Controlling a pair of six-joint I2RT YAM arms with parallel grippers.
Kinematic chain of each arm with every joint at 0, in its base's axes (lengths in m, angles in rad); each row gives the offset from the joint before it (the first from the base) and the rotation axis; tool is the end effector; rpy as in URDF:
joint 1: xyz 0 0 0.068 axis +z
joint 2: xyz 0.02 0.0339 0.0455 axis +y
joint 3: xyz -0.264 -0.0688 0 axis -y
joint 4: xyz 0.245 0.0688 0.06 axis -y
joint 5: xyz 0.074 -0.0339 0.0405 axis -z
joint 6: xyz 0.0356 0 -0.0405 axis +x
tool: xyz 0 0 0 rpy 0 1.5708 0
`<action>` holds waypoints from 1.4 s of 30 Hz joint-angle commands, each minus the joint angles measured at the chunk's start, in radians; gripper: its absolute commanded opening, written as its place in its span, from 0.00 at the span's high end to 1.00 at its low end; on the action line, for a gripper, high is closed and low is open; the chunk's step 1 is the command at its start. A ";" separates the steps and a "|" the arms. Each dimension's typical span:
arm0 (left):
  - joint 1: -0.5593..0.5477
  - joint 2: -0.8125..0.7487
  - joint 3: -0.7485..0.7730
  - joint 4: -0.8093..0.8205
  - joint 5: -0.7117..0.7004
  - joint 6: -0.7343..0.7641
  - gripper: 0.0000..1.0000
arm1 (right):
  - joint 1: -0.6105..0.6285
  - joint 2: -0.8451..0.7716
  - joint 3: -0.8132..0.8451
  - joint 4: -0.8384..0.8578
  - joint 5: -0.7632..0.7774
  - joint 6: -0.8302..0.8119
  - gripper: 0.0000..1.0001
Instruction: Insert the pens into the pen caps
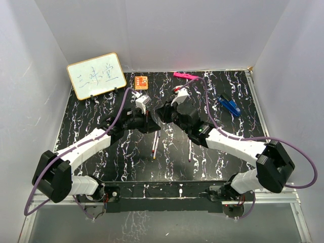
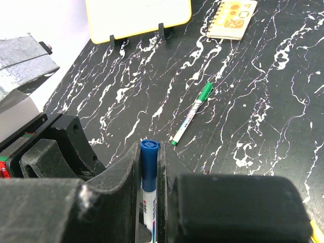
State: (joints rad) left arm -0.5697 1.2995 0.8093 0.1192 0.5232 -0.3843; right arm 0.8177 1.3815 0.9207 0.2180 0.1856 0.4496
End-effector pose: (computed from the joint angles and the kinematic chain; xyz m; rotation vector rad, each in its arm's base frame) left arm 0.2357 -0.1721 0.2674 0.5580 1.9867 -1.1202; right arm 0.2252 0.2306 0.2914 -0.2079 1.8592 0.7245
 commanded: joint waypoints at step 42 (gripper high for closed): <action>0.102 -0.018 0.049 0.114 -0.052 -0.104 1.00 | 0.018 0.085 0.039 -0.125 -0.081 0.039 1.00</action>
State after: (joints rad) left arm -0.5095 1.2980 0.8036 0.1017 0.5304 -0.4950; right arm 0.7959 1.4445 0.9215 0.2775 0.1013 0.5098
